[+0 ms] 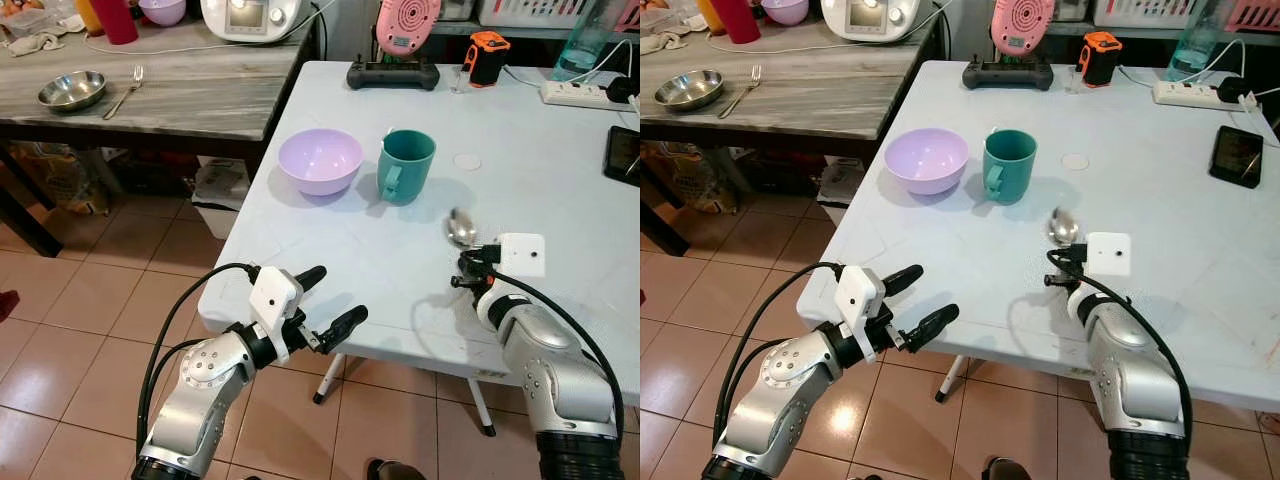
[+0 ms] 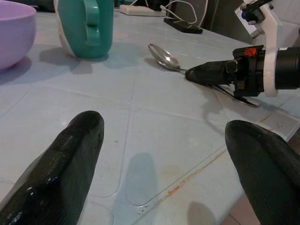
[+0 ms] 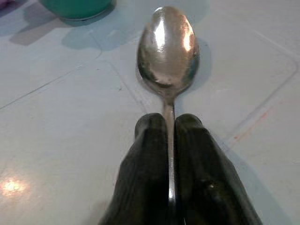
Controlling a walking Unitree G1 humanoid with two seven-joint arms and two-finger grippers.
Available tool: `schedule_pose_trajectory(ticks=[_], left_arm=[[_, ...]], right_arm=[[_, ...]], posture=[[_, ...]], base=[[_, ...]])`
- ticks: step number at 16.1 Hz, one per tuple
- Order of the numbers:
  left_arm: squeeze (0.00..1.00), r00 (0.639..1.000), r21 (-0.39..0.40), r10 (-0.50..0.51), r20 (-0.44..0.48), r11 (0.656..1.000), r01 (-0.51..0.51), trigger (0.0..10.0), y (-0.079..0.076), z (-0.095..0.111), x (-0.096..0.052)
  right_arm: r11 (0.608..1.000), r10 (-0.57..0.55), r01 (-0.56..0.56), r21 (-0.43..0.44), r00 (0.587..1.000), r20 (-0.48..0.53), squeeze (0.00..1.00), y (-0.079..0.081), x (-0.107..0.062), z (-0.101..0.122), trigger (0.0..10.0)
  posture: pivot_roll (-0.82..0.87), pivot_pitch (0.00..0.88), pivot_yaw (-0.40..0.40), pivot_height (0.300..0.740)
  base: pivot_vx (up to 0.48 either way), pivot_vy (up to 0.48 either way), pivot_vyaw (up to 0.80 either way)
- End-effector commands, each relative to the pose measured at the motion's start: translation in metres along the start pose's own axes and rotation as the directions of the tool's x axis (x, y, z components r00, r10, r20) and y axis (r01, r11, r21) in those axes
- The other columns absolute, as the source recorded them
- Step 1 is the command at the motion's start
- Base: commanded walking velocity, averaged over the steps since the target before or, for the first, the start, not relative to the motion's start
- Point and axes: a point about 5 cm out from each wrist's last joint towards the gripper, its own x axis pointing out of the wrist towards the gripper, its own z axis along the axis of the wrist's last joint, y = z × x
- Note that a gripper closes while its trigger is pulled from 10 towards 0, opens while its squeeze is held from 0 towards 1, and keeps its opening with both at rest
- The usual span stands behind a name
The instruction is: Setting the table
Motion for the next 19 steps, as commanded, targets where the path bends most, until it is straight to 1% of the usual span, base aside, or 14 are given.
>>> schedule_pose_trajectory(ticks=[1,6,7,9,10,11,12,13,14,15,16,17,18,19], left_arm=[[0.0,1.0,0.006,-0.017,-0.014,1.0,0.017,10.0,-0.001,-0.002,0.0],[0.0,1.0,0.014,-0.026,0.001,1.0,0.026,10.0,-0.001,-0.001,0.0],[0.0,1.0,0.025,-0.015,0.017,1.0,0.015,10.0,0.0,0.001,0.0],[0.0,1.0,0.034,0.008,0.022,0.999,-0.009,10.0,0.003,0.003,0.0],[0.0,0.998,0.045,0.059,0.026,0.997,-0.061,10.0,0.008,0.003,0.0],[0.0,0.989,0.033,0.146,0.03,0.989,-0.147,10.0,0.017,0.003,0.001],[0.0,0.974,0.031,0.223,0.027,0.974,-0.224,10.0,0.025,0.003,0.001],[0.0,0.95,0.04,0.31,0.025,0.95,-0.311,10.0,0.037,0.004,0.001],[0.0,0.94,0.034,0.339,0.026,0.94,-0.34,10.0,0.041,0.005,0.001],[0.0,0.921,-0.002,0.389,0.032,0.921,-0.389,10.0,0.05,0.006,0.0],[0.0,0.907,-0.036,0.419,0.039,0.908,-0.418,10.0,0.056,0.008,-0.001],[0.0,0.882,-0.088,0.469,0.048,0.882,-0.464,10.0,0.065,0.009,-0.002],[0.0,0.871,-0.1,0.488,0.06,0.871,-0.481,10.0,0.068,0.011,-0.003],[0.0,0.853,-0.114,0.518,0.066,0.853,-0.509,10.0,0.074,0.014,-0.002]], right_arm=[[0.999,-0.018,0.023,0.045,0.992,-0.125,0.0,-0.004,-0.001,-0.026,0.0],[0.994,-0.015,0.03,0.1,0.988,-0.151,0.0,-0.003,-0.002,-0.033,0.0],[0.989,-0.012,0.034,0.141,0.988,-0.153,0.0,-0.002,-0.001,-0.033,0.0],[0.988,-0.014,0.034,0.148,0.991,-0.137,0.0,-0.001,-0.002,-0.028,0.0],[0.986,-0.008,0.025,0.165,0.995,-0.104,0.0,0.003,-0.002,-0.022,0.0],[0.983,-0.004,0.012,0.181,0.999,-0.045,0.0,0.007,-0.002,-0.011,0.0],[0.983,0.002,-0.002,0.184,1.0,0.0,0.0,0.01,-0.002,-0.002,0.0],[0.984,0.009,-0.02,0.176,0.998,0.064,0.0,0.014,-0.004,0.008,0.5],[0.986,0.014,-0.028,0.164,0.996,0.09,0.0,0.016,-0.004,0.012,2.5],[0.991,0.002,-0.022,0.135,0.989,0.146,0.0,0.019,-0.006,0.019,10.0],[0.992,-0.01,-0.012,0.124,0.985,0.173,0.0,0.02,-0.007,0.022,10.0],[0.991,-0.007,-0.021,0.135,0.979,0.202,0.0,0.023,-0.01,0.024,10.0],[0.989,-0.011,-0.022,0.149,0.977,0.215,0.0,0.025,-0.011,0.025,10.0],[0.992,0.005,-0.032,0.122,0.976,0.219,0.0,0.03,-0.012,0.025,10.0]], posture=[[-0.28,0.153,0.049,0.74],[-0.29,0.158,0.05,0.74],[-0.29,0.16,0.05,0.74],[-0.29,0.161,0.049,0.74],[-0.29,0.161,0.048,0.74],[-0.29,0.161,0.048,0.74],[-0.29,0.16,0.048,0.74],[-0.29,0.16,0.048,0.74],[-0.29,0.16,0.048,0.74],[-0.29,0.159,0.049,0.74],[-0.29,0.159,0.049,0.74],[-0.29,0.159,0.051,0.74],[-0.29,0.161,0.053,0.74],[-0.29,0.159,0.053,0.74]], base=[[0.0,0.0,0.0],[0.0,0.0,0.0],[0.0,0.0,0.0],[0.0,0.0,0.0],[0.0,0.0,0.0],[0.0,0.0,0.0],[0.0,0.0,0.0],[0.0,0.0,0.0],[0.0,0.0,0.0],[0.0,0.0,0.0],[0.0,0.0,0.0],[0.0,0.0,0.0],[0.0,0.0,0.0],[0.0,0.0,-0.61]])
